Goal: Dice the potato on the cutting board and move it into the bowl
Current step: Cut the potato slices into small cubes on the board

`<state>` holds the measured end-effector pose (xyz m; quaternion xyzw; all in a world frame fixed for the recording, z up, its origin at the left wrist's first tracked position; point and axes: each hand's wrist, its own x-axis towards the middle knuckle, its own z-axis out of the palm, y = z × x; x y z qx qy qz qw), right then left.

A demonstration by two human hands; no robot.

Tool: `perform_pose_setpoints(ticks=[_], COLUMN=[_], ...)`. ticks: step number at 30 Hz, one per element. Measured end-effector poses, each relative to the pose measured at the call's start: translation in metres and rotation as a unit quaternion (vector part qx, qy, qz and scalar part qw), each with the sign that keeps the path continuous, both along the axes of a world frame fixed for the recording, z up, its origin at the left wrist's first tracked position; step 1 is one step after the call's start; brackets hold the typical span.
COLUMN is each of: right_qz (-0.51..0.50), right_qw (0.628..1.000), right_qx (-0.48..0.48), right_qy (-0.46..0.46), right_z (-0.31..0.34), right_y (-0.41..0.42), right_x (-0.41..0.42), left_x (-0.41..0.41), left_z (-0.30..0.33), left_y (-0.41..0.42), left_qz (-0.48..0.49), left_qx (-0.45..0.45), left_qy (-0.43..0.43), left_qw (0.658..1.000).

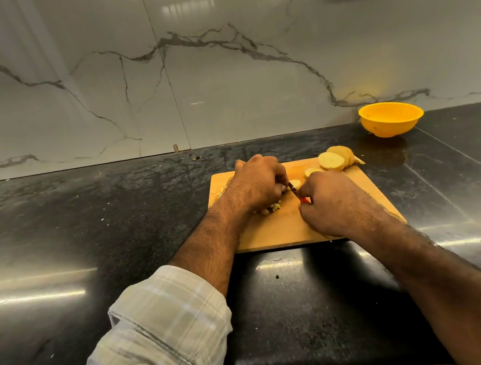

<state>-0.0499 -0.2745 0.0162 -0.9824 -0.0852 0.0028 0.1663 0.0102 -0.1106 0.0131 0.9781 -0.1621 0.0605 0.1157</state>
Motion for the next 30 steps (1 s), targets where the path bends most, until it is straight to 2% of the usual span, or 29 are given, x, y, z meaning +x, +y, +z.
perform_pose_setpoints(ticks=[5,12,22,28,30], right_qz=[-0.006,-0.011,0.008,-0.012,-0.023], right_qw=[1.0,0.999,1.0,0.997,0.997], right_qx=[0.007,0.028,-0.016,0.059,0.047], right_qy=[0.014,-0.033,0.0,-0.042,-0.051], right_z=[0.002,-0.002,0.003,0.004,0.008], right_y=[0.007,0.001,0.014,-0.012,-0.022], right_x=[0.005,0.002,0.002,0.003,0.003], left_x=[0.003,-0.002,0.002,0.0,0.0], left_z=[-0.003,0.0,-0.001,-0.005,-0.008], left_y=[0.002,0.011,0.013,0.009,0.003], left_qz=[0.016,0.026,0.028,0.03,0.033], left_qx=[-0.035,-0.028,-0.018,-0.018,-0.026], left_qy=[0.004,0.003,0.022,-0.001,-0.012], left_qw=[0.999,0.999,0.999,0.999,0.999])
